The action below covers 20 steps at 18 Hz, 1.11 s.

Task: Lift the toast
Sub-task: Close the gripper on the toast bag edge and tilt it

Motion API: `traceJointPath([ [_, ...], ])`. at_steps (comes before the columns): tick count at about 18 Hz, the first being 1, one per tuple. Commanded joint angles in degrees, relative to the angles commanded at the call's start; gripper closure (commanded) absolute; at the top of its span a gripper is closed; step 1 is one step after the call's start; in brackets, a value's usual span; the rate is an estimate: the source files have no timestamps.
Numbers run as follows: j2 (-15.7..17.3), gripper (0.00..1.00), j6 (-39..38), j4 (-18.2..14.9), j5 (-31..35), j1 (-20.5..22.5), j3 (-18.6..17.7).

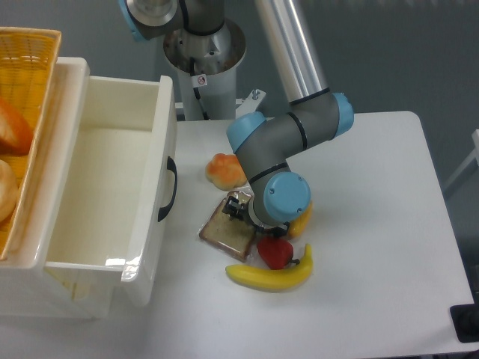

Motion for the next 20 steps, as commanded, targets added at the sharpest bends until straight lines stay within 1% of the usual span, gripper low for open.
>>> traceJointPath([
  [1, 0.0, 0.33, 0.0, 0.0, 0.0, 0.0, 0.0],
  [3, 0.0, 0.34, 0.0, 0.0, 0.0, 0.0, 0.0],
  [4, 0.0, 0.37, 0.0, 0.0, 0.0, 0.0, 0.0],
  [7, 0.0, 0.39, 0.1, 0.0, 0.0, 0.0, 0.0],
  [8, 0.1, 0.41, 0.1, 0.0, 0.0, 0.0, 0.1],
  [9, 0.1, 0.49, 0.0, 0.0, 0.0, 0.0, 0.1],
  [10, 0.1, 0.74, -0.1, -0.1, 0.0, 0.0, 0.1],
  [11, 0.1, 0.82, -0.1, -0.1, 0.0, 0.0, 0.2],
  [12, 0.1, 0.87, 0.0, -0.1, 0.0, 0.0, 0.4],
  [20, 0.4, 0.87, 0.3, -0.3, 0.0, 0.2, 1.1],
])
